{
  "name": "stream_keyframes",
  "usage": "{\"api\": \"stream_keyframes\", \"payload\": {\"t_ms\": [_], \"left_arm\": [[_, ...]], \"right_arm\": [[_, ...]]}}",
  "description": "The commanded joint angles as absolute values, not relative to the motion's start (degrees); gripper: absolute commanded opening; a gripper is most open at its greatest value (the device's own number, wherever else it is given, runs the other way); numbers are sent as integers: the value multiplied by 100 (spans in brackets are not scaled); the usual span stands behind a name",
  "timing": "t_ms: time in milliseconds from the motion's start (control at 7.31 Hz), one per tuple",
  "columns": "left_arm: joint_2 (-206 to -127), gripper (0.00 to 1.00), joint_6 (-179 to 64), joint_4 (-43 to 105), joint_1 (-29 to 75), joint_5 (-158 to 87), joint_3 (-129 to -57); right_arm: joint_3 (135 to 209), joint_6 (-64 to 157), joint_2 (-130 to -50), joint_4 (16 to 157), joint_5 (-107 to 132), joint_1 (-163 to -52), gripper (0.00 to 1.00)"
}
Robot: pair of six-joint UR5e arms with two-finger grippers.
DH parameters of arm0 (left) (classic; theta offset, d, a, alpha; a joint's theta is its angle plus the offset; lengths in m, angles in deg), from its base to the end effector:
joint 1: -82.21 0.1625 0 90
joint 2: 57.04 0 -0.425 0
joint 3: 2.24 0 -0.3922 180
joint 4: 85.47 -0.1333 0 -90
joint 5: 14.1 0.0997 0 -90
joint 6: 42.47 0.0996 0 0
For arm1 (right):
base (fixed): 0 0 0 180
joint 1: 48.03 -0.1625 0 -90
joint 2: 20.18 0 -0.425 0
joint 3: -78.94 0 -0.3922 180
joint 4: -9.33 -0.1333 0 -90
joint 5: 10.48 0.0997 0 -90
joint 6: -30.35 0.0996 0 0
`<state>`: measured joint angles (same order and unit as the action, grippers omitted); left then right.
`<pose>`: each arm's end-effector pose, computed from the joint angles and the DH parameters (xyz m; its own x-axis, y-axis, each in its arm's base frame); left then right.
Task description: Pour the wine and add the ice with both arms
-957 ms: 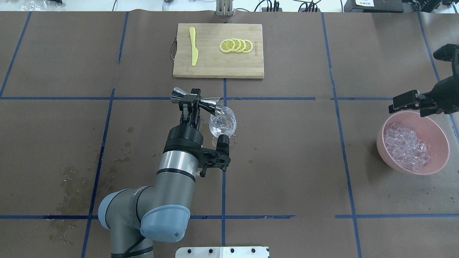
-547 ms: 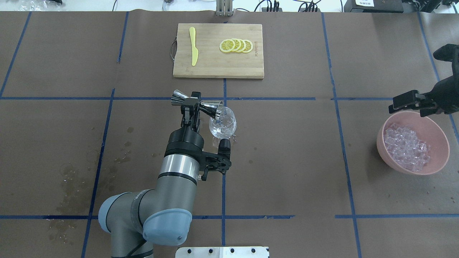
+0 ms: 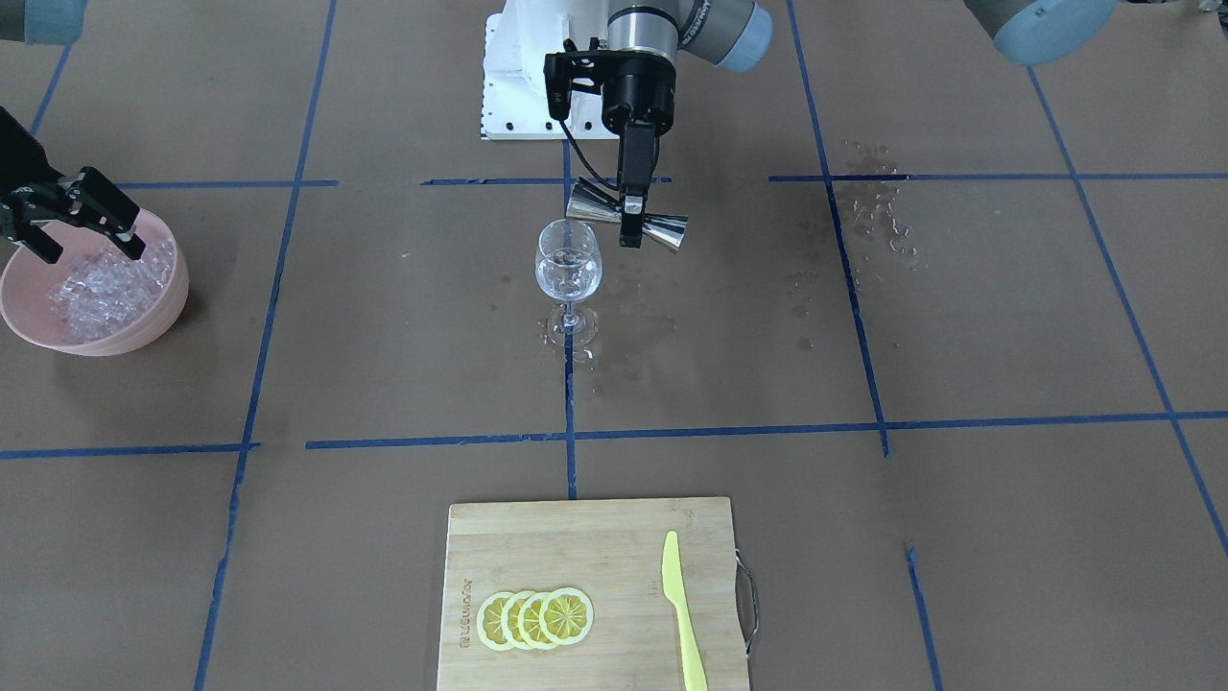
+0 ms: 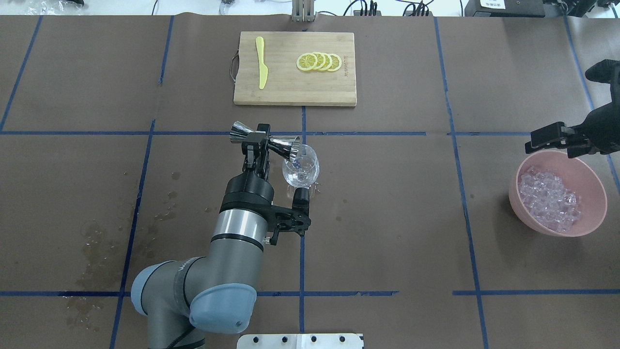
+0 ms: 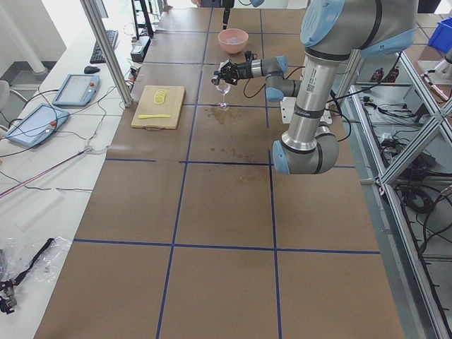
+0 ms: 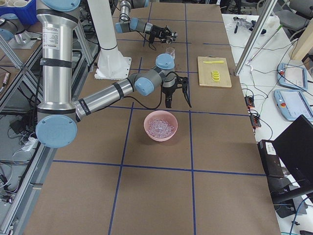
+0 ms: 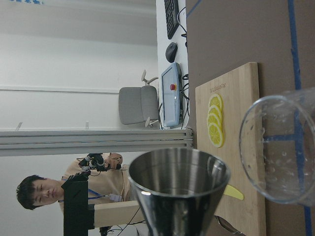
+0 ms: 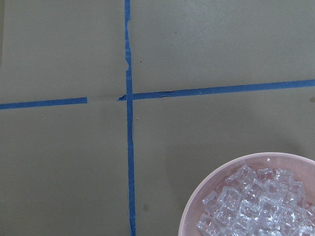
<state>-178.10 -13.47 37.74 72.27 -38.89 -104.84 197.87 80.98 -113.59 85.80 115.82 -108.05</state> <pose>0.5192 -0.3181 0.1682 0.7165 0.2467 0.6525 -0.6530 -0.0919 0.7518 -0.1638 -0.4327 0.4173 0.6246 0.0596 0.7787 -0.1494 0.9878 0.0442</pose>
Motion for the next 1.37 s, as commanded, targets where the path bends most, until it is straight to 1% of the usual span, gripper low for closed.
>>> {"api": "stream_keyframes", "payload": {"t_ms": [0,273,410,684,820,957,1094,1230], "left_arm": [[-17282,0,-1478,4955,7228,-3889,-10446],[-16667,0,-1469,5924,7219,-3889,-10446],[-16351,0,-1478,6468,7219,-3889,-10455],[-15673,0,-1478,8013,7202,-3897,-10472],[-15610,0,-1522,8316,7193,-3898,-10472],[-15392,0,-2001,8519,7193,-3898,-10481],[-14989,0,-2675,8782,7184,-3906,-10551],[-14829,0,-2874,9203,7193,-3906,-10578]], "right_arm": [[19811,8106,-11352,8580,11582,-10805,100],[19820,8097,-11378,8580,11547,-10805,100],[19768,8063,-11518,8336,11521,-10797,100],[19392,8018,-11974,7406,11503,-10797,100],[19303,8010,-12063,7307,11320,-10788,100],[19232,7940,-12125,7306,11188,-10744,100],[19127,7800,-12134,7306,11143,-10700,100],[19074,7799,-12134,7297,10977,-10509,100]]}}
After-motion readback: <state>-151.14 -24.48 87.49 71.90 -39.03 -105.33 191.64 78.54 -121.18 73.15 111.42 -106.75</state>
